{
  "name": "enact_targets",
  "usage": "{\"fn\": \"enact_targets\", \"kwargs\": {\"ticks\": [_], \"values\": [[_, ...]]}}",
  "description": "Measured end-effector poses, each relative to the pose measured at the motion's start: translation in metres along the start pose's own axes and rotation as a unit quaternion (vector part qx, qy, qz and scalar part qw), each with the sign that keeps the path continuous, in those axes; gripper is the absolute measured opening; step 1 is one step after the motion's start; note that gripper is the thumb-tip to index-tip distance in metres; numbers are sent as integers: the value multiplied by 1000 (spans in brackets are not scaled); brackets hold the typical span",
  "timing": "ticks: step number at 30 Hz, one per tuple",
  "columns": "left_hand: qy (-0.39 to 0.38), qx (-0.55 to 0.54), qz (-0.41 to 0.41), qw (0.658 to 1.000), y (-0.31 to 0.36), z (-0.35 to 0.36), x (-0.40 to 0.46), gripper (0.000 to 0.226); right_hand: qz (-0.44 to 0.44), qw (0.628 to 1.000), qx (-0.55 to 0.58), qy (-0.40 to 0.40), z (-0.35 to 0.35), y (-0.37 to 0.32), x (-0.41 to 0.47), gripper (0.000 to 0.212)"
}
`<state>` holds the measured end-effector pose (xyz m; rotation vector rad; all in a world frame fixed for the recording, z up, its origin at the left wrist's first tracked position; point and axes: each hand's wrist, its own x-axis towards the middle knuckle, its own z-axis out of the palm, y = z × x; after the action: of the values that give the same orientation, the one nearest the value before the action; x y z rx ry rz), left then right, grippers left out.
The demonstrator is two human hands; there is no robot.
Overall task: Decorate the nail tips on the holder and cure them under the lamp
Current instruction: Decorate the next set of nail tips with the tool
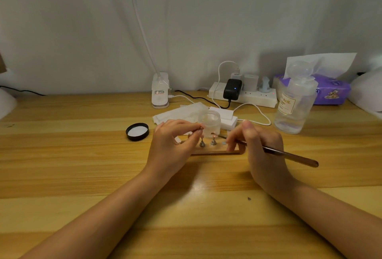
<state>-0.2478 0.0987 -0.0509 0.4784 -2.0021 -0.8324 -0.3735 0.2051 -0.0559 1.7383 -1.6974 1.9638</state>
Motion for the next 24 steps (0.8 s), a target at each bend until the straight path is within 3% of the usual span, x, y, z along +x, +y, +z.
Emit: {"fn": "enact_targets", "kwargs": {"ticks": [5,10,17,24], "values": [[-3,-6,26,1000,1,1,-2,22,38,998,-46,8,1,-2,7,13],[-17,-11,32,999,3,1,-2,18,38,996,-66,-53,3,-3,7,29],[-34,-10,58,998,0,0,-1,34,54,994,-62,-78,2,-6,8,24],[-39,-10,65,997,0,0,-1,32,34,992,-94,-74,3,-5,7,24]]}}
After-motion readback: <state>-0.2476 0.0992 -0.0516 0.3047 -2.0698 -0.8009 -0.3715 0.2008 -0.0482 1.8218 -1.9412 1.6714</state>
